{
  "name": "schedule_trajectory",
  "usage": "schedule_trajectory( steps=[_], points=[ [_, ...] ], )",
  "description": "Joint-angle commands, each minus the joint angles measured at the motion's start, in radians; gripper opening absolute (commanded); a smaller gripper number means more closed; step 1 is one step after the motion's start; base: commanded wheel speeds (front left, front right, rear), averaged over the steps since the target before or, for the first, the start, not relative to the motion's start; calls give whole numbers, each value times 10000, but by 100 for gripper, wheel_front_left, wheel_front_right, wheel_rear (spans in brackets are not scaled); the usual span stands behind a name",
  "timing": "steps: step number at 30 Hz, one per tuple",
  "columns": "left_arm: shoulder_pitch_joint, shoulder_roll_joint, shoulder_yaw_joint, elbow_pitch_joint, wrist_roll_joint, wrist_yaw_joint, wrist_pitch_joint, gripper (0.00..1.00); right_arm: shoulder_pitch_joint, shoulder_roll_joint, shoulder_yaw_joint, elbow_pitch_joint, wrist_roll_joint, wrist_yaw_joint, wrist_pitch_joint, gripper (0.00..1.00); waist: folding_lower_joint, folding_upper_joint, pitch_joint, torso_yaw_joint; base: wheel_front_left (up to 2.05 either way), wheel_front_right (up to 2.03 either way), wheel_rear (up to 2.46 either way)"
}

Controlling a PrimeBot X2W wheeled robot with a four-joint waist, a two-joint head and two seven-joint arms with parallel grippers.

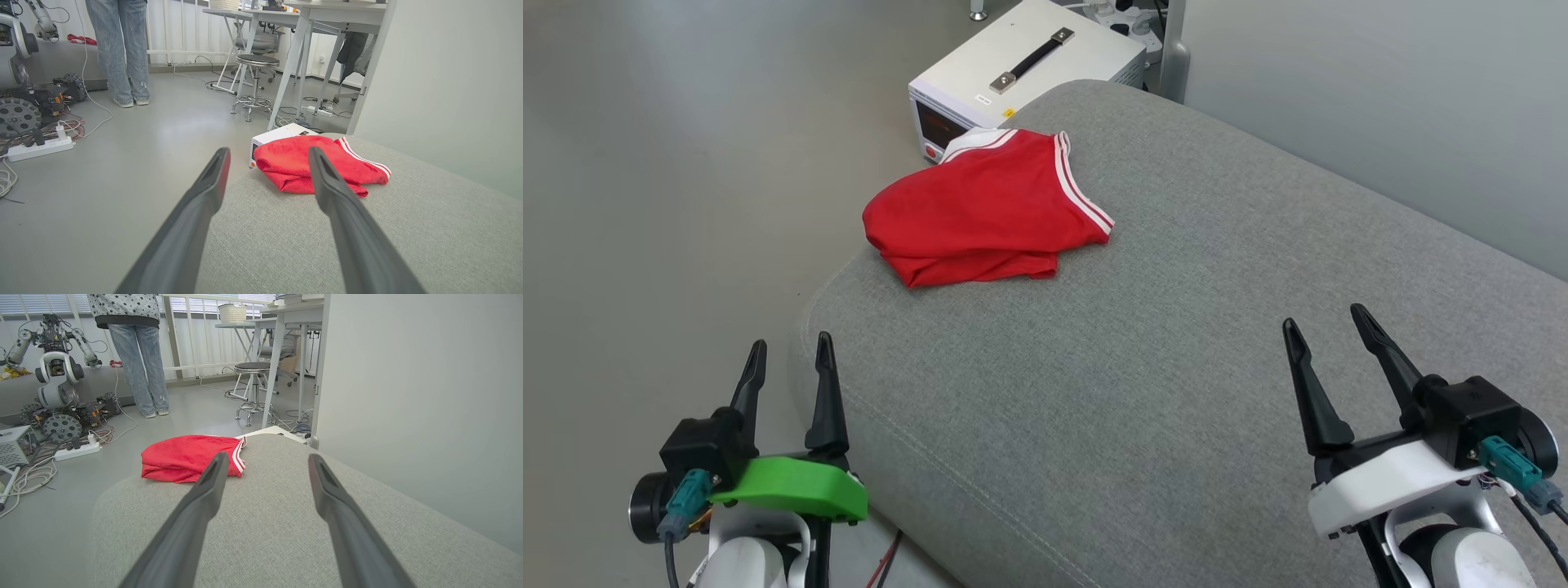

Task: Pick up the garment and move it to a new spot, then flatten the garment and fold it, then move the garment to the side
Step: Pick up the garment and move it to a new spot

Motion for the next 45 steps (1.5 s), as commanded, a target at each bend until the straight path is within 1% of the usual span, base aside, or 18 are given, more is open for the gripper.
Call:
schedule_trajectory(
  steps=[1,10,16,19,25,28,33,36,40,42,45],
  points=[
    [-260,-37,21,31,-103,-70,-59,100,-178,-44,-5,-81,91,-9,-33,100,-1,0,63,-3,0,0,0],
    [-876,-36,112,200,-174,-52,-59,100,-376,-253,22,-329,120,-9,253,100,-1,0,524,-400,0,0,0],
    [-2232,98,336,703,-893,-133,350,100,-773,-600,-14,-798,118,-9,688,100,-1,0,1407,-933,0,0,0],
    [-3070,283,499,984,-1191,-131,810,100,-1024,-836,-24,-1073,130,-9,908,100,-1,0,1962,-1296,0,0,0],
    [-4704,759,839,1766,-2009,-172,2236,100,-1608,-1304,-133,-1638,177,-9,1169,100,-1,0,3108,-1971,0,0,0],
    [-5392,1149,952,2281,-2354,-206,3149,100,-1858,-1445,-207,-1885,194,-9,1249,100,-1,0,3639,-2265,0,0,0],
    [-6645,1947,1130,3301,-2963,-248,5034,100,-2345,-1735,-219,-2306,211,-9,1393,100,-1,0,4656,-2742,0,0,0],
    [-7295,2293,1307,3865,-3356,-105,6176,100,-2606,-1905,-263,-2506,225,-9,1458,100,-1,0,5174,-2976,0,0,0],
    [-7914,2752,1428,4291,-3612,64,7257,100,-2865,-2095,-305,-2791,270,-9,1559,100,-1,0,5785,-3253,0,0,0],
    [-8161,2888,1500,4474,-3802,166,7834,100,-2979,-2174,-360,-2939,277,-9,1612,100,-1,0,6065,-3380,0,0,0],
    [-8429,3071,1599,4676,-3965,366,8395,100,-3115,-2297,-430,-3137,277,-9,1708,100,-1,0,6435,-3536,0,0,0]
  ],
)
